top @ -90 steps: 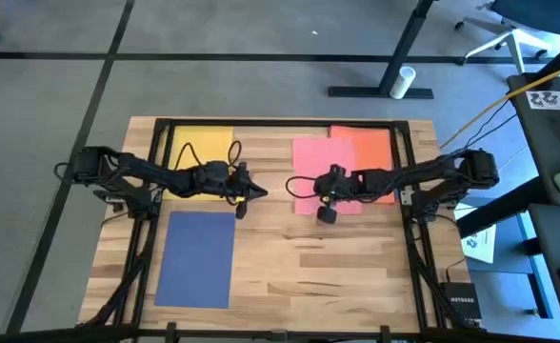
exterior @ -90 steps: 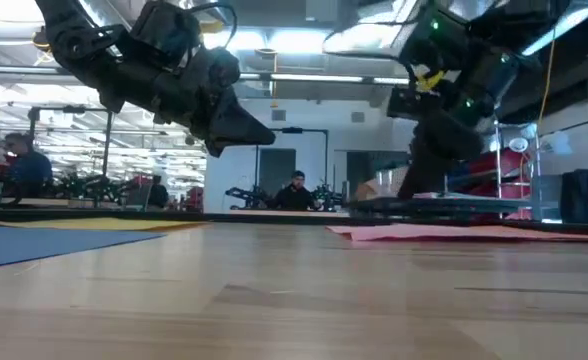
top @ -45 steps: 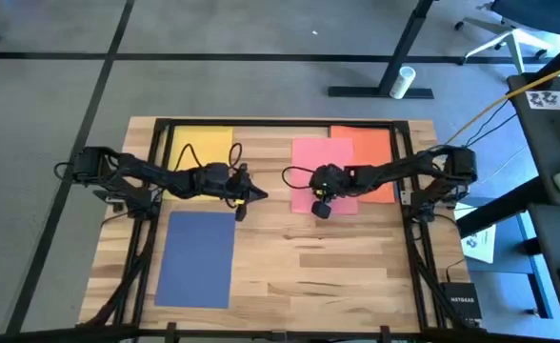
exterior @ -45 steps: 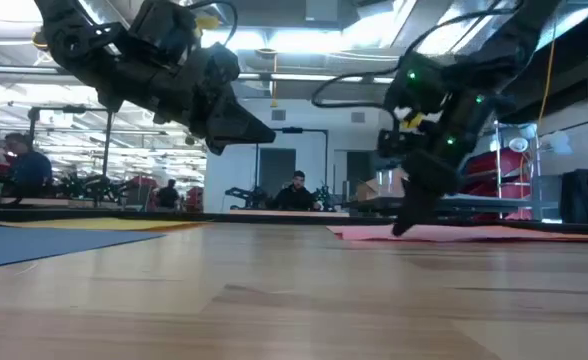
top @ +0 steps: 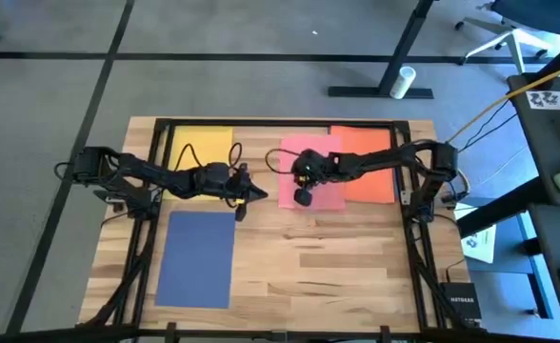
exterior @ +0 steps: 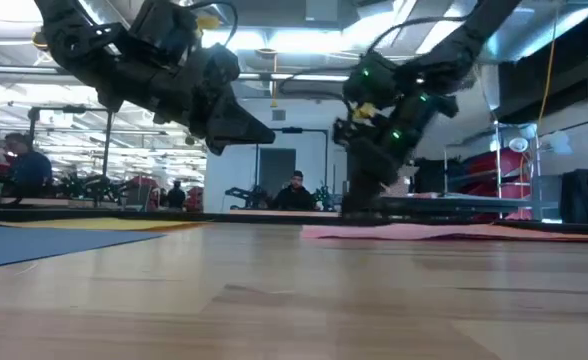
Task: Organize paper
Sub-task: Move the pink paper to the top center of the table
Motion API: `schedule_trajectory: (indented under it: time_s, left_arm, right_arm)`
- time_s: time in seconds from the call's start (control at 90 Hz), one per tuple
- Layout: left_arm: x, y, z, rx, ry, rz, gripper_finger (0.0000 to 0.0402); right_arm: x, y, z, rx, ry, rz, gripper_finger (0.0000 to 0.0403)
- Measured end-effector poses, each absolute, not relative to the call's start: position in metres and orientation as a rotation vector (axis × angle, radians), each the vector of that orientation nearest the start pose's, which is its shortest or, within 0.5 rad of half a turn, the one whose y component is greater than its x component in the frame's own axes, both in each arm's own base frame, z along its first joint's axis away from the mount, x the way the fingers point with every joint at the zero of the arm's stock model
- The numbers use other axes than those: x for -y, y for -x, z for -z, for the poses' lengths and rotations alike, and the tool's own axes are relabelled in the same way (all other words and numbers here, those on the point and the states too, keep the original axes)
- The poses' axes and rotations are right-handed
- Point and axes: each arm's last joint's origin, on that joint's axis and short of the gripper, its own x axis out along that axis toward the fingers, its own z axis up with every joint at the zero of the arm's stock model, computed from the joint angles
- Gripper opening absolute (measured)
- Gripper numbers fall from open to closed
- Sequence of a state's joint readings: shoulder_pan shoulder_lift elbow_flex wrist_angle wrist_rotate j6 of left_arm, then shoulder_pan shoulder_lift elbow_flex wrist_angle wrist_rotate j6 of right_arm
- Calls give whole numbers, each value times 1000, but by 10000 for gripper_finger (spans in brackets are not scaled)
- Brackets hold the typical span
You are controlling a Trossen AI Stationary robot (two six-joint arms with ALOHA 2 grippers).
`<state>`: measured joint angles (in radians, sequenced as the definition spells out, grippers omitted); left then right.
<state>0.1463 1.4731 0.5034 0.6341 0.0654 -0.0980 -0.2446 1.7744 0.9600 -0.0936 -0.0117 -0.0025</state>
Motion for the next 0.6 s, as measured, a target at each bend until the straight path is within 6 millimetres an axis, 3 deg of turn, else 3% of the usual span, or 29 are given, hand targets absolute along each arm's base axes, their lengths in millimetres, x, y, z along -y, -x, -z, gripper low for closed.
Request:
schedule_trajectory:
  time_s: [0.144, 0.411, 0.6]
  left_arm:
    - [-50, -281, -173, -337, 84, -177, 0]
    - [-81, -318, -163, -473, 37, -227, 0]
    - [-96, -339, -145, -513, 79, -196, 0]
  right_arm:
    - [79, -342, -187, -937, -49, 172, 0]
    - [50, -310, -244, -937, 58, 146, 0]
    - [27, -272, -251, -895, 61, 160, 0]
